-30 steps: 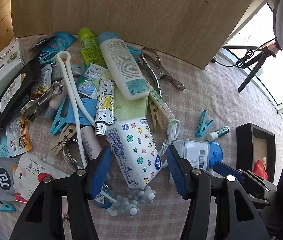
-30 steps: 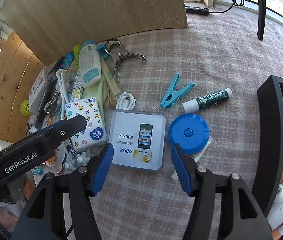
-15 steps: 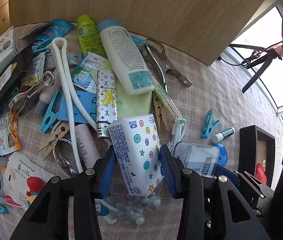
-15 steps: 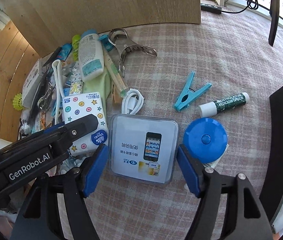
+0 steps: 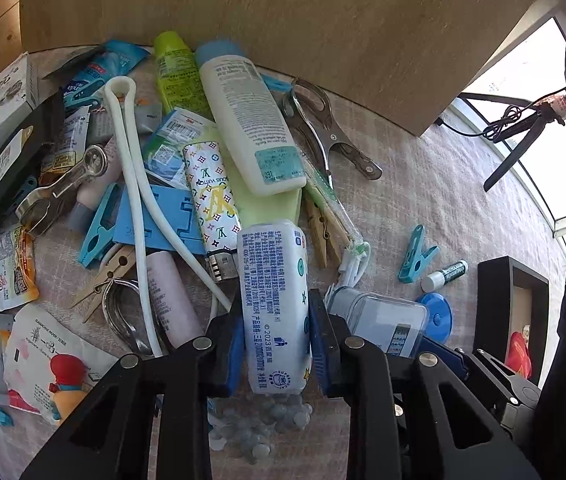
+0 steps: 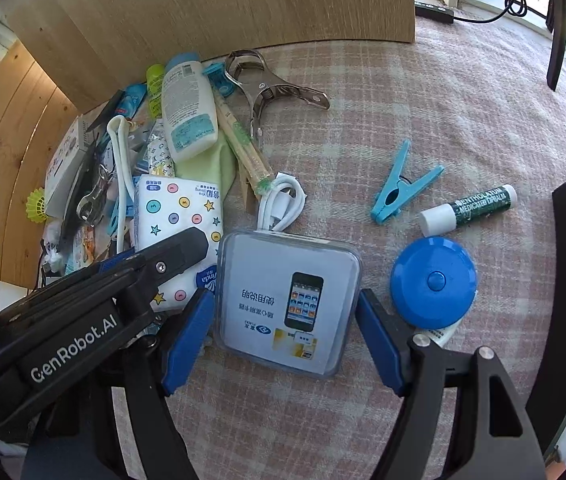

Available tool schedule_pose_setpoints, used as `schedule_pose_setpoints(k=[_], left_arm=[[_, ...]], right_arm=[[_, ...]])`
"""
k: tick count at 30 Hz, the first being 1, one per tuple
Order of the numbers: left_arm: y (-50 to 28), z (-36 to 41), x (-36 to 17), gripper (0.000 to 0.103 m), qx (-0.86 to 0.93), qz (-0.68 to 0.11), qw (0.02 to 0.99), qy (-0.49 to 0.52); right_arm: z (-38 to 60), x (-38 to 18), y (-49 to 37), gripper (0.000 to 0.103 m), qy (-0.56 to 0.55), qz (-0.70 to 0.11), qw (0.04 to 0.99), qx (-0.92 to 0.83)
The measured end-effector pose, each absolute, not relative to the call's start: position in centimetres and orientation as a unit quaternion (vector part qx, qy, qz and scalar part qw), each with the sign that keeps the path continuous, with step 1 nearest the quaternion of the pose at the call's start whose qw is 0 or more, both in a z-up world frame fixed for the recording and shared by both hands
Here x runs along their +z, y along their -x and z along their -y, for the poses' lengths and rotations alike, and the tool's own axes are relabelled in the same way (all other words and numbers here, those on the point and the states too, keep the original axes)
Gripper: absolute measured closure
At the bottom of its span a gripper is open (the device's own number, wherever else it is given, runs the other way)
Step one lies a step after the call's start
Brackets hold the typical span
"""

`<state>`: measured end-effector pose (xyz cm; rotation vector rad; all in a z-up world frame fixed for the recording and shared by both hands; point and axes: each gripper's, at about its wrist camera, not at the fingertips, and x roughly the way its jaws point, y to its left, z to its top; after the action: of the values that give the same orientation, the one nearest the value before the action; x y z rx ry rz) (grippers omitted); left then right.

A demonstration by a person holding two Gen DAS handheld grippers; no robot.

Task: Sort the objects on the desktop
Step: 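Grasp the clear phone box with the right tool while the left tool grasps the white tube, then carry the phone box and white tube into the tray and release them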

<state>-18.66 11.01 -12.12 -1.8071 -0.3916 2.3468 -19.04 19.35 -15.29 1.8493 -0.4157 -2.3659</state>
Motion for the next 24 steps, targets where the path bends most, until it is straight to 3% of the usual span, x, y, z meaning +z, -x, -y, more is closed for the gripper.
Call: schedule_pose_setpoints(k=[11,24], left_arm=[[18.3,-10.6,-11.9,0.079,0.790,0.134,0.078,0.593],[16.8,-9.5,-8.5,0.080,0.804,0.153,0.099,0.566]], right_arm=[[-16.8,-16.9,20.0,0.030,-0.618,0.085,0.041,-0.780],[-21.4,-13.2,15.7,0.031,-0.579,0.139,0.059,-0.801]])
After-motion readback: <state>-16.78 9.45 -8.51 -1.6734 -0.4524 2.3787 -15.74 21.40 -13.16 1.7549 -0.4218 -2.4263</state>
